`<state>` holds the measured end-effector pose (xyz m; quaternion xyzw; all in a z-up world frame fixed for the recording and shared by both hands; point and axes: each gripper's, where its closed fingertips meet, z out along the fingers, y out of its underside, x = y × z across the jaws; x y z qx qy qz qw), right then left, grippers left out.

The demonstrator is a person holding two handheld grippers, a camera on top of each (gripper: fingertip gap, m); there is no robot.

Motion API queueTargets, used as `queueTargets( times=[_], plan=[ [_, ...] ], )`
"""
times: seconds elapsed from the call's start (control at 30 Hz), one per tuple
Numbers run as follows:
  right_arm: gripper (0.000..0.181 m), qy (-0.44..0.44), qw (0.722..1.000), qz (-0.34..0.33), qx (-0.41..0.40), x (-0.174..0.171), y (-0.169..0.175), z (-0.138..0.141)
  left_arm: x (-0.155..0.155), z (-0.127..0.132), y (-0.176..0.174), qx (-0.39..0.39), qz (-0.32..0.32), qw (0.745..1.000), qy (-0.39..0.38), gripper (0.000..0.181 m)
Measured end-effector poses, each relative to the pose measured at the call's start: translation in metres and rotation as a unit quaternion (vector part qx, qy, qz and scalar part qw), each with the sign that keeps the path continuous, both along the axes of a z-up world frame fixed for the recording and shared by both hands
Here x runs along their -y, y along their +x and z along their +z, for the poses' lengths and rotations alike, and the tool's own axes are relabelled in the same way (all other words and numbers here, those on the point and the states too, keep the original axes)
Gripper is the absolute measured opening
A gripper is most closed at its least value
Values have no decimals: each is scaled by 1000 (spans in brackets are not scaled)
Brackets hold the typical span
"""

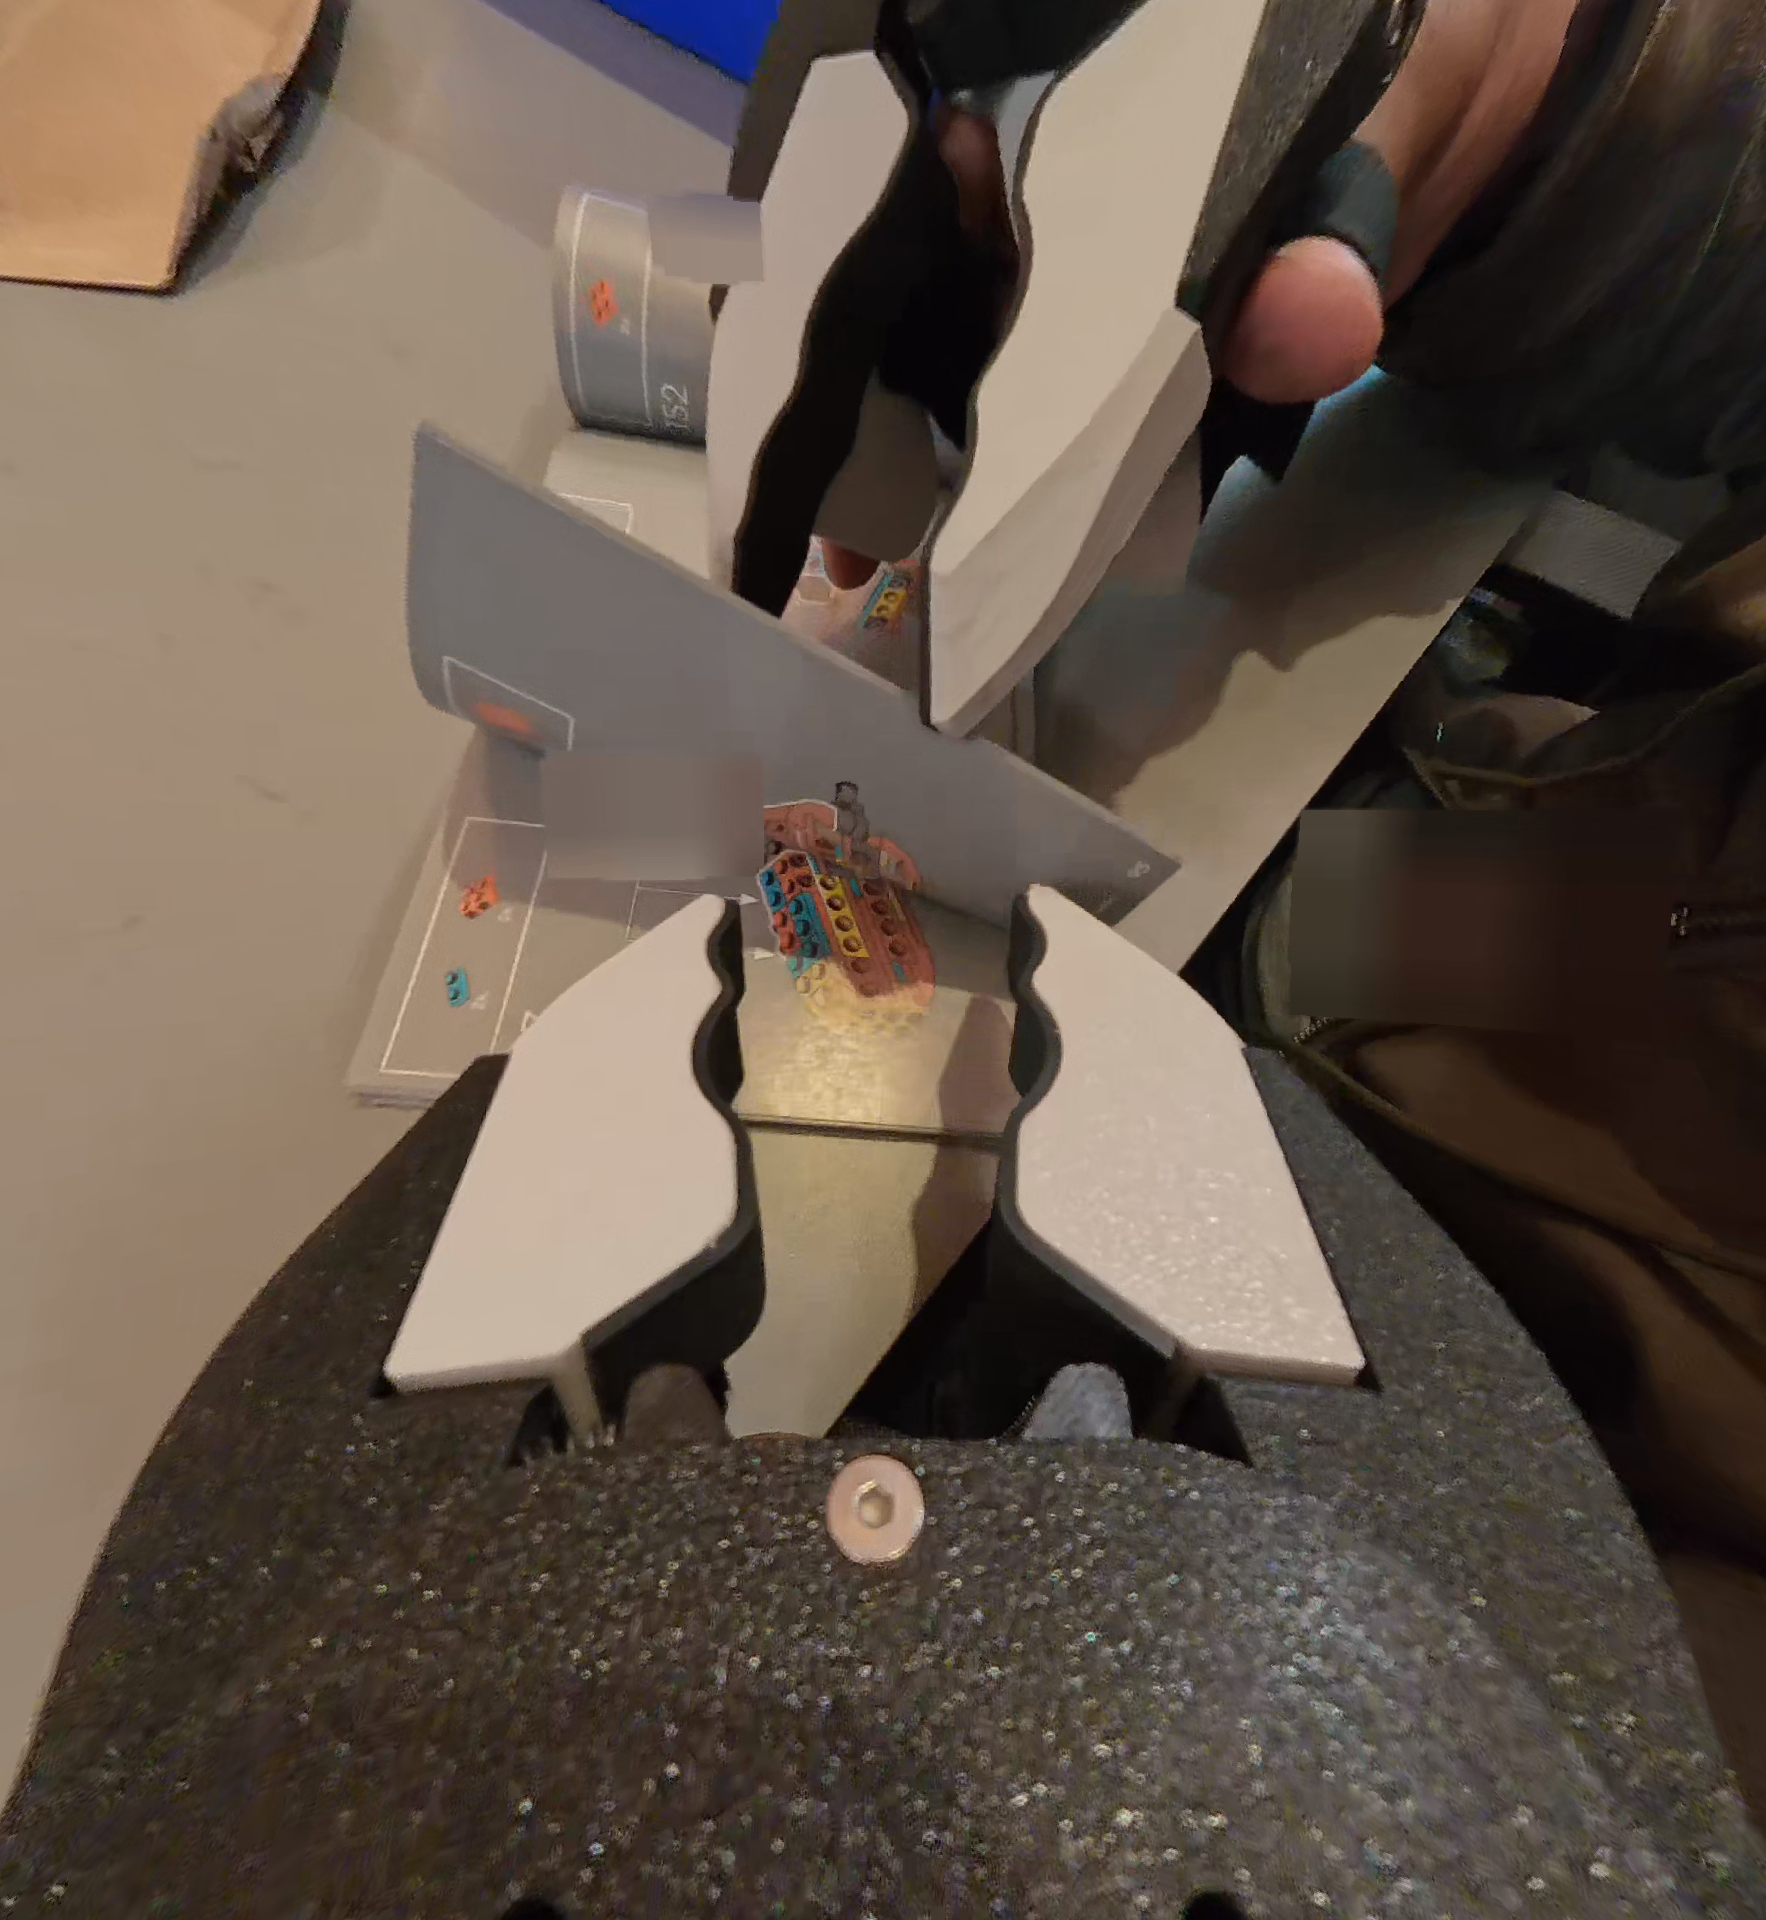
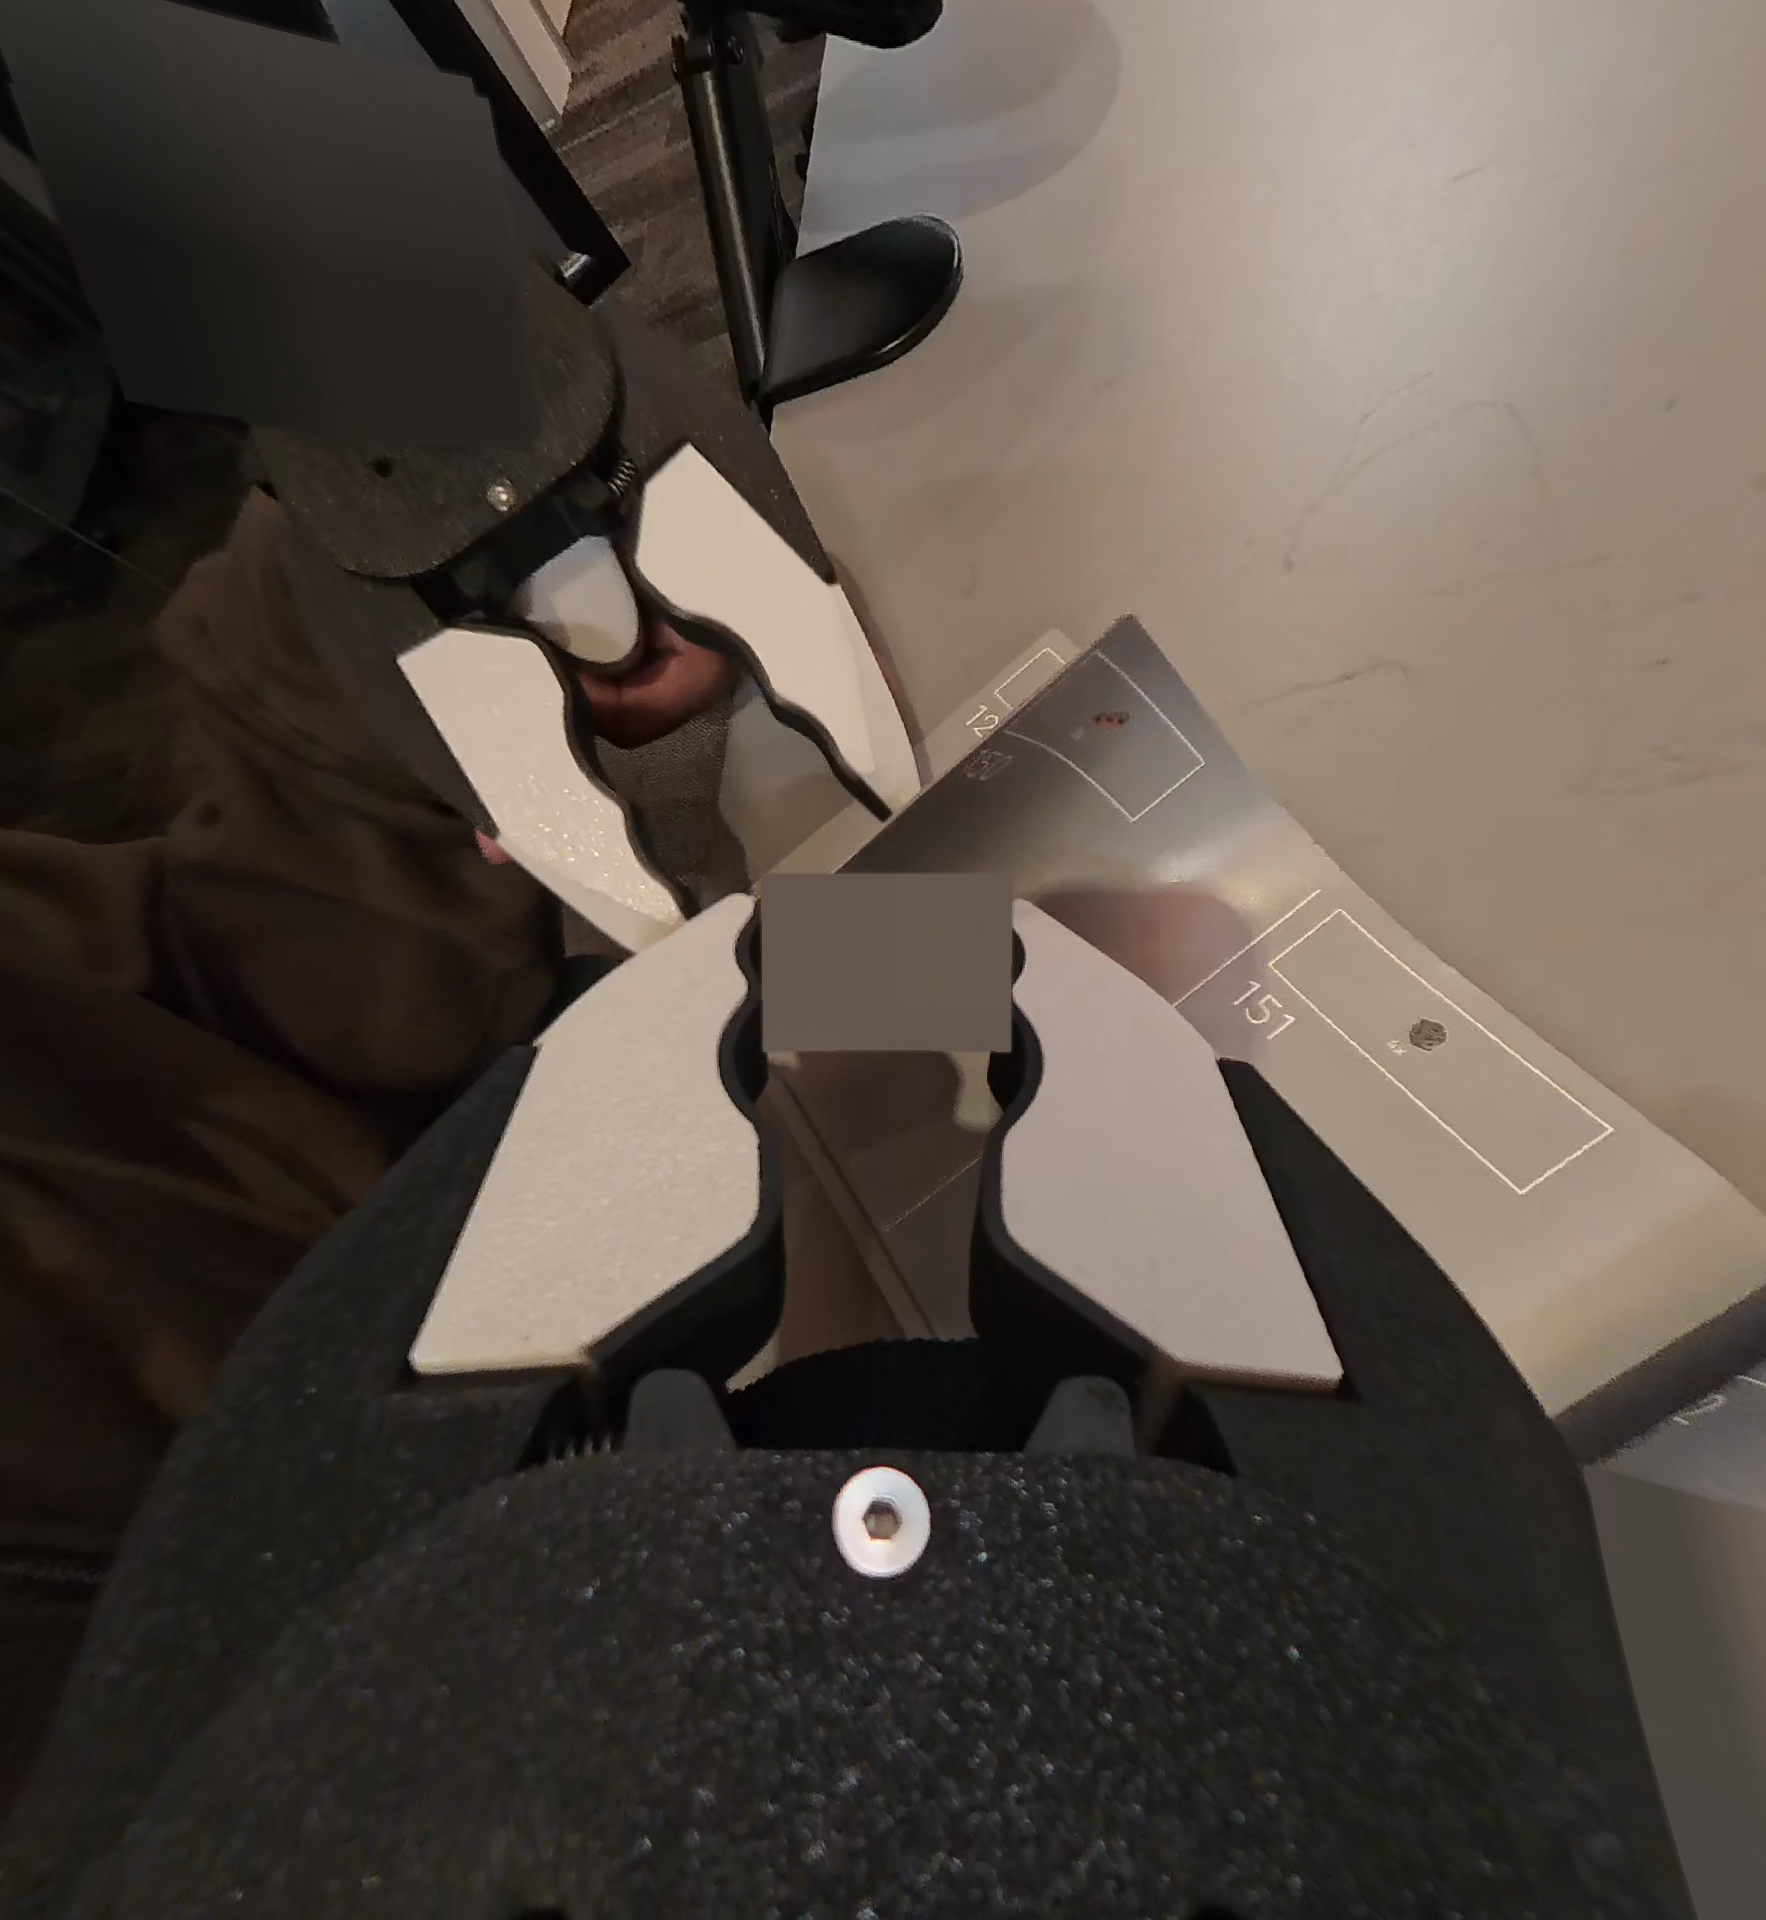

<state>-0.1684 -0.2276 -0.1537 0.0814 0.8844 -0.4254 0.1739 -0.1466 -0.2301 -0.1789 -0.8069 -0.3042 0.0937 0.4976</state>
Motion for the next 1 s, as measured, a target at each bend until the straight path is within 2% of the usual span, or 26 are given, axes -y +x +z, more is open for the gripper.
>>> queueTargets(
  times=[0.63,1.0],
  plan=[
    [43,-17,1000,-3,7,5,5,-2,1,0,0,-4,-2,1000,2,49],
    [38,-8,1000,-9,15,1,4,-5,6,0,2,-6,4,1000,3,49]
  ],
)
